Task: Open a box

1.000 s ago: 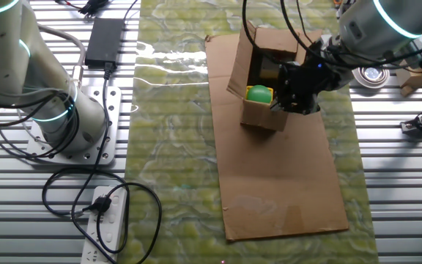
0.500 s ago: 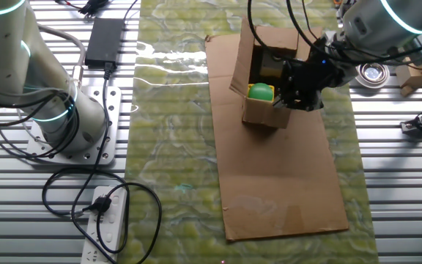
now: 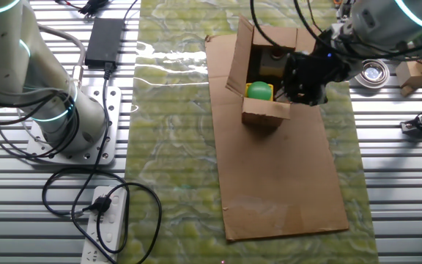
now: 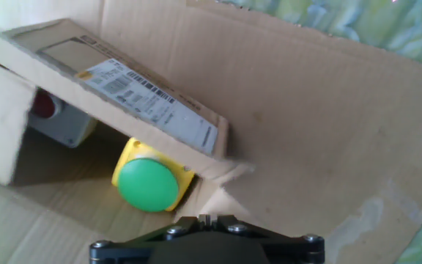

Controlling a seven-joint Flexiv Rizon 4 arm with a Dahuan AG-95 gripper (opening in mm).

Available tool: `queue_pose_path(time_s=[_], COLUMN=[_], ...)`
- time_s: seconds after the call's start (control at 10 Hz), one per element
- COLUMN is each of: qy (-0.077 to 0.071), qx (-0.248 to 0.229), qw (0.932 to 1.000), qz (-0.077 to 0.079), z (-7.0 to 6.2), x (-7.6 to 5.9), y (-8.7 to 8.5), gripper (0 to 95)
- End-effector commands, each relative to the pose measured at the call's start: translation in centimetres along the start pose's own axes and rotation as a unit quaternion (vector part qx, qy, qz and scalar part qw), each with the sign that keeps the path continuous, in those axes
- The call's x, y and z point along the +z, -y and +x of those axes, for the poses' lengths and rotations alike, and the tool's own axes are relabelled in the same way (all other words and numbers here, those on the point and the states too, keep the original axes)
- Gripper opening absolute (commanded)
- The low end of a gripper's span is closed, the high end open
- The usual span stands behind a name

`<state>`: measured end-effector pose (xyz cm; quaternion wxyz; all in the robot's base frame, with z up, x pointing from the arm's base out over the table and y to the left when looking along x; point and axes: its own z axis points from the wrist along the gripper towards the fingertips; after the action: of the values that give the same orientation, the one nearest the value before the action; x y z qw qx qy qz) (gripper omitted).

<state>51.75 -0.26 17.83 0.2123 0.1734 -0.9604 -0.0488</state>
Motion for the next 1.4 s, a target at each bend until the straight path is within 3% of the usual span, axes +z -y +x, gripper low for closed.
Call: queue_pose_path(time_s=[0.1,0.6,0.9,1.2,1.4], qy=[0.01,0.039,0.061,0.071,0.083], qx=[0.021,0.082,0.11,0.122,0.137], qw=[0.9996,0.9944,0.9881,0.9855,0.9809], qz=[-0.015,-0.054,-0.088,-0.095,-0.111], z=[-1.0,-4.6,-5.8,-6.3,-6.6], x=[0.1,2.0,3.2,3.8,4.1], y=[-1.6,-6.5,-8.9,-10.4,-11.1], gripper=[0.0,0.0,0.0,0.0,0.0])
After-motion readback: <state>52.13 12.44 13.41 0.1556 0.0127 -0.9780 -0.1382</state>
